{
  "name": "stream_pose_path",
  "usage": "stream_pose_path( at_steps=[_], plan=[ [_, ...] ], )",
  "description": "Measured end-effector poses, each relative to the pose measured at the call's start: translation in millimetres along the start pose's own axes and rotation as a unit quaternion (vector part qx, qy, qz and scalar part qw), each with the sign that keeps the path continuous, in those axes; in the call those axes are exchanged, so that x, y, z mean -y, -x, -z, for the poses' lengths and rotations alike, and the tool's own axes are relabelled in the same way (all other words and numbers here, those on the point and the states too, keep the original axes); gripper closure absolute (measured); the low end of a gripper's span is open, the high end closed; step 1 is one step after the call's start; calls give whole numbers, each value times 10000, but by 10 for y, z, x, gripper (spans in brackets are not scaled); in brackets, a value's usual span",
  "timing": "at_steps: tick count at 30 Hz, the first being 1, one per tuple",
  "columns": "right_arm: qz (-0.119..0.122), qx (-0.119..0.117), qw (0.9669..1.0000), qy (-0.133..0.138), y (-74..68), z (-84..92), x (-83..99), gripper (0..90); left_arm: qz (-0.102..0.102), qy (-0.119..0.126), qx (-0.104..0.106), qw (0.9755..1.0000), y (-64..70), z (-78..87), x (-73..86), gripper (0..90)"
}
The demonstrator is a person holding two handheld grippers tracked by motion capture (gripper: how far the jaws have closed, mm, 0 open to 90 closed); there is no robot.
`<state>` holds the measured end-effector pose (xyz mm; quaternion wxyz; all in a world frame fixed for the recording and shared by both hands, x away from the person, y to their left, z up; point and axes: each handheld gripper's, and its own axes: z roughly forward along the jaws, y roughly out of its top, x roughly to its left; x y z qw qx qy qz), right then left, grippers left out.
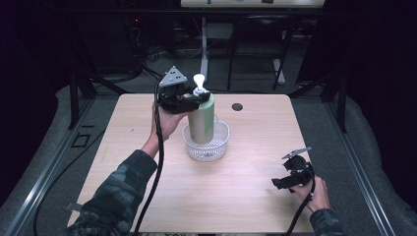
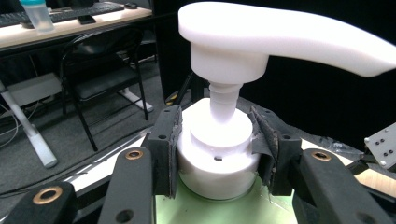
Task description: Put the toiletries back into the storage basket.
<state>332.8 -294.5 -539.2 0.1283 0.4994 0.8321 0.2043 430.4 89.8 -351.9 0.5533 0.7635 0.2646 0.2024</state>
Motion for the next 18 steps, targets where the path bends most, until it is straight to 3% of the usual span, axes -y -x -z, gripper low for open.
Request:
stream_pose_path(
  at_steps=[18],
  plan=[
    [-4, -20, 10000, 6, -9, -4, -3, 65, 92, -37, -80, 9999, -9, -119, 175, 557]
  ],
)
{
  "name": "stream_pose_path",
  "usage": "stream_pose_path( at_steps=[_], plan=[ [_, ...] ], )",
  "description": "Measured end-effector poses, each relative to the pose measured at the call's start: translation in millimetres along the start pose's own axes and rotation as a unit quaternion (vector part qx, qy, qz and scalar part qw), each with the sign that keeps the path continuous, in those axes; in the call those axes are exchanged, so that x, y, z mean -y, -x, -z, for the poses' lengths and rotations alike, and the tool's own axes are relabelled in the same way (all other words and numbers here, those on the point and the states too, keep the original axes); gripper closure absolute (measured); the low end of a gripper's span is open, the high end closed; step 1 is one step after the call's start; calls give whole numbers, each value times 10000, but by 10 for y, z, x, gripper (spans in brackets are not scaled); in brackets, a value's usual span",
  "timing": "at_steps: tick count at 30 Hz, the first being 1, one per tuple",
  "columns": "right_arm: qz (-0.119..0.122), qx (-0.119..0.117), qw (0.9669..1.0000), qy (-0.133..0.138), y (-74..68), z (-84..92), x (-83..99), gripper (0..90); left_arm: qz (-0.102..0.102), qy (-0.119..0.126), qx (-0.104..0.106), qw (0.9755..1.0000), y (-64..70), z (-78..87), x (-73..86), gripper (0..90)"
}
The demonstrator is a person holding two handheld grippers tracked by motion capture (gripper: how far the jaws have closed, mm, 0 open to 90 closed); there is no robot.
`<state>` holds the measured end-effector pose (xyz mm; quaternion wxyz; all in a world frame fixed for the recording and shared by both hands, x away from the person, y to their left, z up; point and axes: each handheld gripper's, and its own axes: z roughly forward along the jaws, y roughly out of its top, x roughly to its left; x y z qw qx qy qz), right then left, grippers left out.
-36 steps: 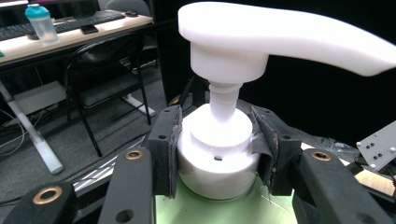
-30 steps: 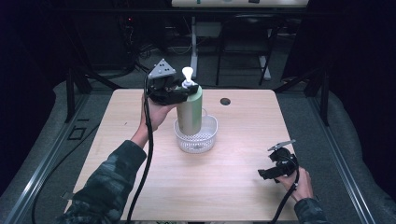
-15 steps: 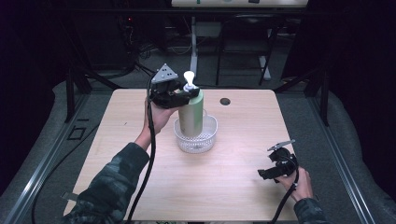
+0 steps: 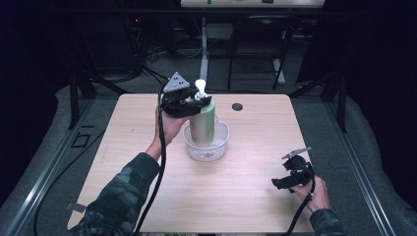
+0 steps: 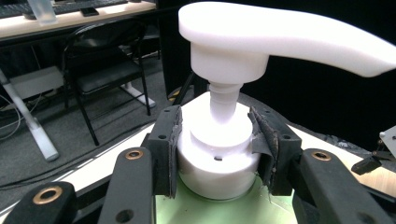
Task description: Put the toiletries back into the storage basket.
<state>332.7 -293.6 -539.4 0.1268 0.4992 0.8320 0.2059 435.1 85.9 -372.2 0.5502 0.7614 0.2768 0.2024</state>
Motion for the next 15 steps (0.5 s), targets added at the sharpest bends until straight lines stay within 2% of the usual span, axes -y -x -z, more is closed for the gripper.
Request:
stream_pose_path(
  at_steps=[12, 15],
  plan=[
    [13, -2, 10000, 12, 1, 3, 0, 66, 121, 16, -61, 9999, -18, -65, 107, 557],
    [2, 1, 10000, 9, 1, 4, 1, 66, 96, -34, -75, 9999, -17, -82, 131, 556]
  ],
)
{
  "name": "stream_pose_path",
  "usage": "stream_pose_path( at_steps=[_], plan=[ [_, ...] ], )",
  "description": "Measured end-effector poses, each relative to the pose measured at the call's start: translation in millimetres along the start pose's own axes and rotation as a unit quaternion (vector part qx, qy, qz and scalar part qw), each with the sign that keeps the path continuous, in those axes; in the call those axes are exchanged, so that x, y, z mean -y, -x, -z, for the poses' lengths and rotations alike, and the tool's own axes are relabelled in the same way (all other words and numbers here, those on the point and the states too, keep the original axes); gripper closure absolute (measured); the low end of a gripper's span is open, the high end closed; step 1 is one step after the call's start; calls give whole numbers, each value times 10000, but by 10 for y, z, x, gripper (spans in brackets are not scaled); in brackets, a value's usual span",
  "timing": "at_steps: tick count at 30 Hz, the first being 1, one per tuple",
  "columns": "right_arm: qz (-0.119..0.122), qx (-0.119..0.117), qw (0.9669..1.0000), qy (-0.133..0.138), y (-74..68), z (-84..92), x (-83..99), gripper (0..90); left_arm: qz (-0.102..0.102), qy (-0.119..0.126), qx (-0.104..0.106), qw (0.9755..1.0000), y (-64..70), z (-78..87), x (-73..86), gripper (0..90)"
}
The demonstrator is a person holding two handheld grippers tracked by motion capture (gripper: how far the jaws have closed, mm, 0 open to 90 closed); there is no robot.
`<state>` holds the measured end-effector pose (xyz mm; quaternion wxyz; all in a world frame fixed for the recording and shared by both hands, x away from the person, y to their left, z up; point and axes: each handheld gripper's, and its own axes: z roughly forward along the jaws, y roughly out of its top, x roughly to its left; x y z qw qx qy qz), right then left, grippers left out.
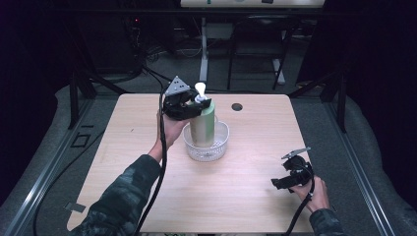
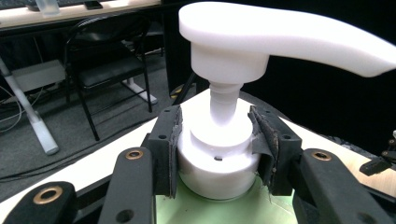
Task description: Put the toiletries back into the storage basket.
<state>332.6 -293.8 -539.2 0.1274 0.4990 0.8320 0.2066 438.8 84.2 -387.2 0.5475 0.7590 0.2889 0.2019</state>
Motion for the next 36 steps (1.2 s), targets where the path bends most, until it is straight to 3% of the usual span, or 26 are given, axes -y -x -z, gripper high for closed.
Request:
stream_pose_path(
  at_steps=[36],
  plan=[
    [4, -5, 10000, -8, -2, 0, -1, 66, 114, -127, -47, 9998, 3, -158, 261, 556]
  ],
)
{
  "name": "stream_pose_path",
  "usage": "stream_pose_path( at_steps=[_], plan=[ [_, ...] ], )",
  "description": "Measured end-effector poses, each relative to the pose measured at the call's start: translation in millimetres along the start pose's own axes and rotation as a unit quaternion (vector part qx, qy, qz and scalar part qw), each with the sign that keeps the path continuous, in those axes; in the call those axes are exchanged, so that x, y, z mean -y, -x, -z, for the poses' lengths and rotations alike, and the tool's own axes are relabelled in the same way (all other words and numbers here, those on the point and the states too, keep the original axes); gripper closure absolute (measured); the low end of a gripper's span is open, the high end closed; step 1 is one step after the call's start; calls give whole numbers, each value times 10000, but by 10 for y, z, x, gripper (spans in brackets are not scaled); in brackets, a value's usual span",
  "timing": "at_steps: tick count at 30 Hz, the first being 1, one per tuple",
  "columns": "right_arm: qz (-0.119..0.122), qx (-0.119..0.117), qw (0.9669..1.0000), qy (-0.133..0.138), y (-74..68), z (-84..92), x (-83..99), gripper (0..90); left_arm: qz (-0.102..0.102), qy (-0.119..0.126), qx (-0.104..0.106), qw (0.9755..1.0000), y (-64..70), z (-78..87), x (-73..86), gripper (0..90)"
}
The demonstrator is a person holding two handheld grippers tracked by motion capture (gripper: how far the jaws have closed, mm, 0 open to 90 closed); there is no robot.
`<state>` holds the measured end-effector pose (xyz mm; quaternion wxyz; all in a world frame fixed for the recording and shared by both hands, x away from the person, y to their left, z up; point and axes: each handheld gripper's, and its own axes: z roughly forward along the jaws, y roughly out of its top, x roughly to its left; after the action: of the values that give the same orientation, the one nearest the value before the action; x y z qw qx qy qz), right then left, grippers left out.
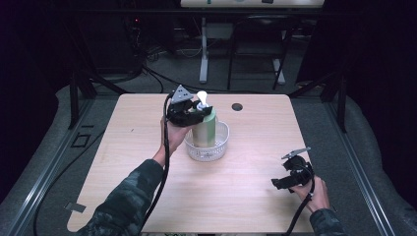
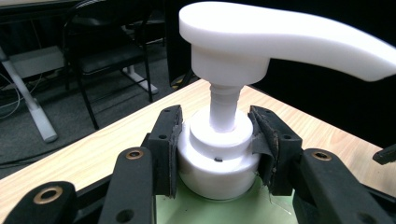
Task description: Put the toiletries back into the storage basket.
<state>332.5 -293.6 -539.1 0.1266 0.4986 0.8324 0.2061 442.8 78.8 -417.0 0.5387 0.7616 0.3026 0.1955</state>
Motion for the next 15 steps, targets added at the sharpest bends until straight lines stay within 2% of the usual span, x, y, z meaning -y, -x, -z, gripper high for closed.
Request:
stream_pose_path(
  at_steps=[7, 15],
  plan=[
    [14, -1, 10000, 9, 2, 4, 0, 66, -31, 10, -39, 10000, 17, -28, 41, 556],
    [20, -2, 10000, 7, 1, 3, 0, 66, 62, 21, -68, 10000, -7, -50, 101, 556]
  ],
)
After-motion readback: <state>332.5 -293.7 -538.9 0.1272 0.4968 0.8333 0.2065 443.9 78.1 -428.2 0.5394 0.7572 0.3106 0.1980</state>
